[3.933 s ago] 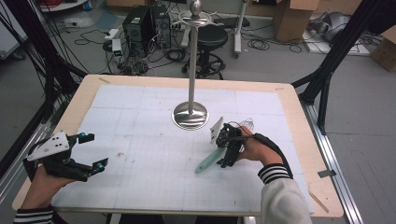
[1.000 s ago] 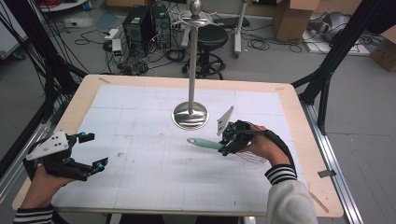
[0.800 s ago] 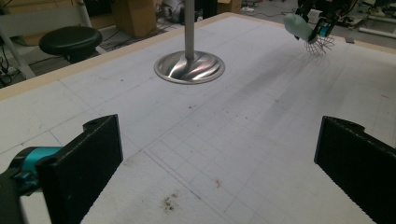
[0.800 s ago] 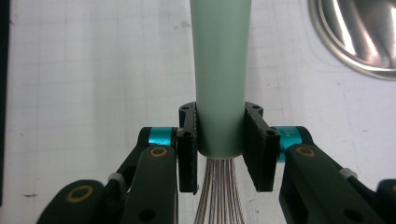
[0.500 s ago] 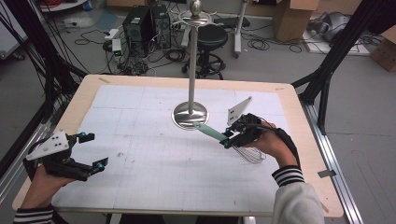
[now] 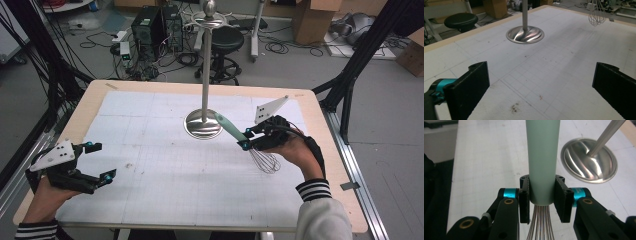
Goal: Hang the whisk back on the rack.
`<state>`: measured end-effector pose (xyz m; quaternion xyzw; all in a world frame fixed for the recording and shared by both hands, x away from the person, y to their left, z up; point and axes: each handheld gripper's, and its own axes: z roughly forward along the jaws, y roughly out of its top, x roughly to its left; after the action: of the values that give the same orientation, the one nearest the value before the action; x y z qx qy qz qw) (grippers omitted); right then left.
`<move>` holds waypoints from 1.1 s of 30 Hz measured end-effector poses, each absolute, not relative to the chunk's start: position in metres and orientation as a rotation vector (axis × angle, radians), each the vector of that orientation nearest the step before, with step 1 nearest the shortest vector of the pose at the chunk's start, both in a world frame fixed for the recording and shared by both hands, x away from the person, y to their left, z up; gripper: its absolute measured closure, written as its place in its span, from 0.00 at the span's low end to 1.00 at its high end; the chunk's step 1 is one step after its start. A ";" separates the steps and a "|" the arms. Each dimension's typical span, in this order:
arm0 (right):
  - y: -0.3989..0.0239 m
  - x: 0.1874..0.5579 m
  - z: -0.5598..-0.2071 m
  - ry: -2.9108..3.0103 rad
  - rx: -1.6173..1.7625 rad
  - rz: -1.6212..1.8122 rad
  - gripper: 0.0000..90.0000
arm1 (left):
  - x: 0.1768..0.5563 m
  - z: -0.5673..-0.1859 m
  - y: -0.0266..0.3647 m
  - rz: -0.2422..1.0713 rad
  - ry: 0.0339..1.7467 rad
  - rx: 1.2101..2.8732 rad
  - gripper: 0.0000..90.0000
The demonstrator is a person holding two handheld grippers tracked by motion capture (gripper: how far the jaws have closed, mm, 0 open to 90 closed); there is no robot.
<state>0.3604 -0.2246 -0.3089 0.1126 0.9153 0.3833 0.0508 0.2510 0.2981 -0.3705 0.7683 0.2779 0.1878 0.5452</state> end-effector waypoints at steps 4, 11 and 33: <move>-0.228 0.357 -0.302 2.753 0.356 1.197 0.77 | 0.251 -0.371 0.296 0.442 0.652 1.832 0.02; -0.230 0.357 -0.289 2.699 0.374 1.257 0.77 | 0.251 -0.371 0.294 0.436 0.651 1.832 0.02; -0.213 0.375 -0.247 2.517 0.489 1.350 0.77 | 0.252 -0.370 0.297 0.436 0.643 1.826 0.02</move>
<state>0.3752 -0.2130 -0.2472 0.1676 0.8622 0.4622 0.1215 0.2522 0.2969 -0.3696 0.7705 0.2713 0.1839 0.5467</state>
